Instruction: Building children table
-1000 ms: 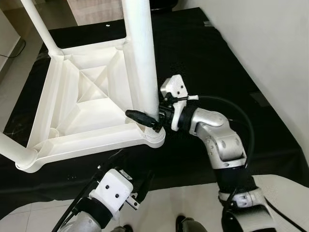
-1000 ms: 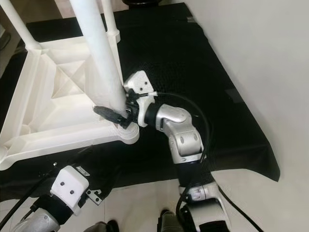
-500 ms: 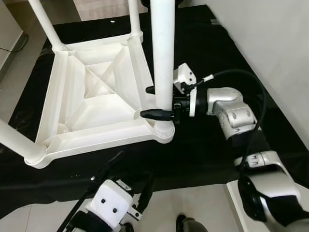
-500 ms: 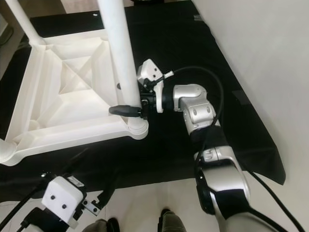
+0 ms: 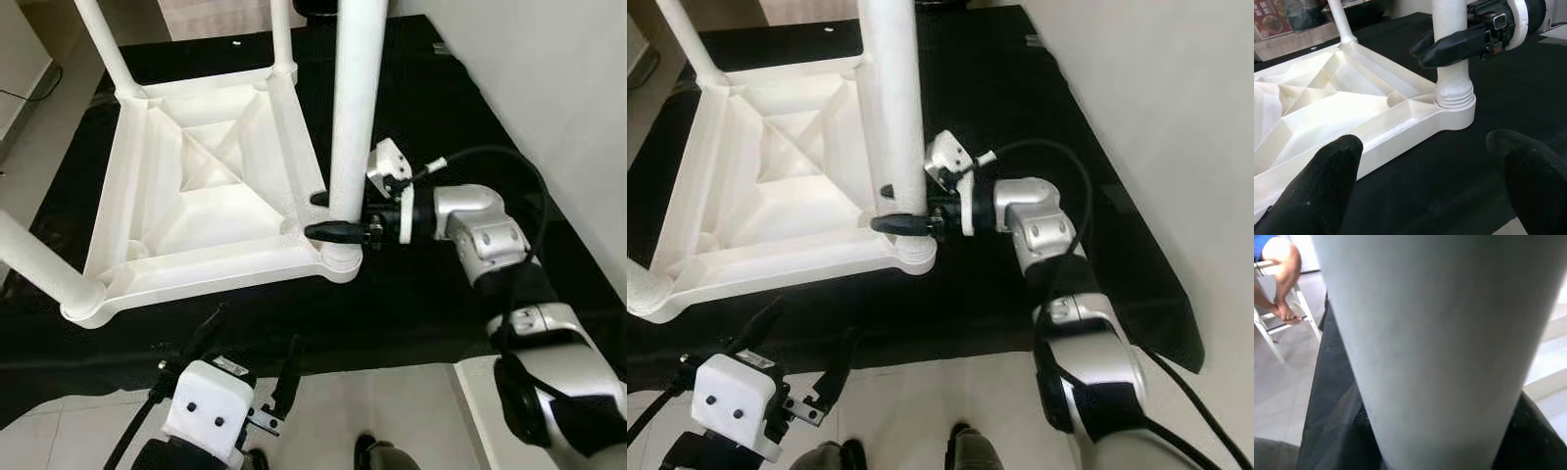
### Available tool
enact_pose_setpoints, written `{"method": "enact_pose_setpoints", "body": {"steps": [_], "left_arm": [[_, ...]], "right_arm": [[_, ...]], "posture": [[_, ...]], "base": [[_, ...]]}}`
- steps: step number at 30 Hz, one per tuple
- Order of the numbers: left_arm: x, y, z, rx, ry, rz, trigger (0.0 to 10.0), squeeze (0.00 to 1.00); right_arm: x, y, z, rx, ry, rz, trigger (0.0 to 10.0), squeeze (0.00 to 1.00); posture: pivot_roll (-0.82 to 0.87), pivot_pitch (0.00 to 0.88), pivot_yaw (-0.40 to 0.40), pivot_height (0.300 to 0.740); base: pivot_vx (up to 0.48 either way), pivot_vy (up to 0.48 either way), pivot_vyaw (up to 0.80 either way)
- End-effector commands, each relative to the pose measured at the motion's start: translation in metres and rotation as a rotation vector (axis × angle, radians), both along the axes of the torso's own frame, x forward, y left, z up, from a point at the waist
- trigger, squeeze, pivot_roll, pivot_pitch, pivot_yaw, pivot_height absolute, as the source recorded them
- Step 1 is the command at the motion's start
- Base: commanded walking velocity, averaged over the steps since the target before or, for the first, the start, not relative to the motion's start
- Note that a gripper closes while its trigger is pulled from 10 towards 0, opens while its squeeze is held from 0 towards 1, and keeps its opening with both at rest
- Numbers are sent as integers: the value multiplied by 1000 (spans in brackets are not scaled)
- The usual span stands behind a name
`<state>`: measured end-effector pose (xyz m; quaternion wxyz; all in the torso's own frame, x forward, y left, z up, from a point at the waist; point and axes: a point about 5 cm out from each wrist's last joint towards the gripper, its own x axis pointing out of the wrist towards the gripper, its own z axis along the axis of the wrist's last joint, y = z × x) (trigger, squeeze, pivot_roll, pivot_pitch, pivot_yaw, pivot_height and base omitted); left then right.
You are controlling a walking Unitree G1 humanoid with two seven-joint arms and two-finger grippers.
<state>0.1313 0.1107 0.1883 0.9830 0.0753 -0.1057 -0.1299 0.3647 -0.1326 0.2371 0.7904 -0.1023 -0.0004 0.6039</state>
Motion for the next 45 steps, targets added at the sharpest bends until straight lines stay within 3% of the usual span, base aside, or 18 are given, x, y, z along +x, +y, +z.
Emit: {"method": "enact_pose_setpoints", "body": {"steps": [1,7,9,10,11,12,14,20,21,22,23,25,29,30,38,39,40,45], "left_arm": [[-3,0,-1,-22,15,13,10000,0],[-3,0,-2,-48,23,25,10000,0],[-3,-1,-5,-86,50,5,10000,0],[-3,-1,-5,-86,50,5,10000,0],[-2,-3,-8,-111,70,-31,10000,0],[-2,-3,-8,-111,70,-31,10000,0],[0,-7,-11,-152,100,-97,10000,0],[0,-9,-13,-172,113,-140,10000,0],[1,-10,-14,-183,116,-153,10000,0],[1,-10,-14,-183,116,-153,10000,0],[2,-11,-14,-191,118,-168,10000,0],[2,-12,-14,-202,120,-186,10000,0],[3,-13,-14,-208,123,-203,10000,0],[3,-13,-14,-209,123,-206,10000,0],[4,-13,-13,-195,110,-198,10000,0],[4,-14,-13,-192,107,-198,10000,0],[4,-14,-13,-191,106,-199,10000,0],[3,-14,-12,-187,104,-200,10000,0]], "right_arm": [[-3,-13,-12,71,52,-86,0,0],[-9,-18,-25,123,57,-259,0,0],[-32,-3,-49,121,31,-748,0,0],[-32,-3,-49,121,31,-748,0,0],[-58,18,-56,108,20,-829,0,0],[-58,18,-56,108,20,-829,0,0],[-87,51,-58,158,57,-806,0,0],[-83,64,-56,189,64,-712,0,0],[-79,67,-52,205,61,-664,6471,0],[-79,67,-52,205,61,-664,6471,0],[-77,71,-47,210,62,-565,10000,0],[-75,74,-39,204,58,-441,10000,0],[-67,67,-26,207,61,-393,10000,39],[-62,62,-23,198,58,-401,10000,1000],[-26,28,-5,101,-21,-200,10000,1000],[-19,22,-1,78,-46,-174,10000,580],[-15,19,3,73,-39,-121,10000,0],[-13,17,11,31,-7,58,10000,0]], "posture": [[16,221,-2,740],[13,224,-16,740],[-6,227,-12,740],[-6,227,-12,740],[-4,227,-1,740],[-4,227,-1,740],[-6,216,7,740],[-5,212,2,740],[-8,213,-4,740],[-8,213,-4,740],[-10,214,-7,740],[-10,214,-7,740],[-9,211,-8,740],[-7,209,-9,740],[13,206,-17,740],[18,205,-21,740],[22,205,-22,740],[35,206,-21,740]], "base": [[0,0,0],[0,0,0],[0,0,0],[0,0,0],[0,0,0],[0,0,0],[0,0,0],[0,0,0],[0,0,0],[0,0,0],[0,0,0],[0,0,0],[0,0,0],[0,0,0],[0,0,0],[0,0,0],[0,0,0],[0,0,0]]}}
